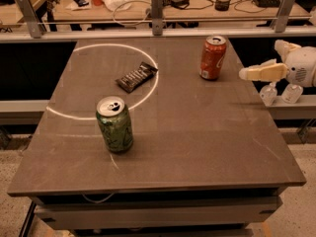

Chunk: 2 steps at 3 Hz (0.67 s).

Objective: Pick coke can

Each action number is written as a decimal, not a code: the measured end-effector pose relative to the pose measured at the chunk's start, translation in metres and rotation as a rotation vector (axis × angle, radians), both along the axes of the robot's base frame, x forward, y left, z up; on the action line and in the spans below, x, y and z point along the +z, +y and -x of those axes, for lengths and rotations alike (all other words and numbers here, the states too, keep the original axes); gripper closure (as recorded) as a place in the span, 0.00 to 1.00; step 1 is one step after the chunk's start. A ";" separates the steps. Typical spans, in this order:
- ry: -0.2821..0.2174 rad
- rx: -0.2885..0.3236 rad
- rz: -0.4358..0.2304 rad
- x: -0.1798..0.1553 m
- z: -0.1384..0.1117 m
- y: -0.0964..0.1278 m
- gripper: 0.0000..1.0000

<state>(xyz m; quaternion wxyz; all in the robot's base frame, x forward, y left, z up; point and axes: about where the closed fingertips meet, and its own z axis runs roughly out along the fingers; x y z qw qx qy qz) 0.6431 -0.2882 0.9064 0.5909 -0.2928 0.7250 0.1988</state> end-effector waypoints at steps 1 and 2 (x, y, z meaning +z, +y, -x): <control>0.018 0.054 -0.010 -0.005 -0.013 0.008 0.00; 0.019 0.059 -0.010 -0.005 -0.013 0.009 0.00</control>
Offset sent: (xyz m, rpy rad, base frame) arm 0.0138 0.0049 -0.0049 0.0139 0.0397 0.0818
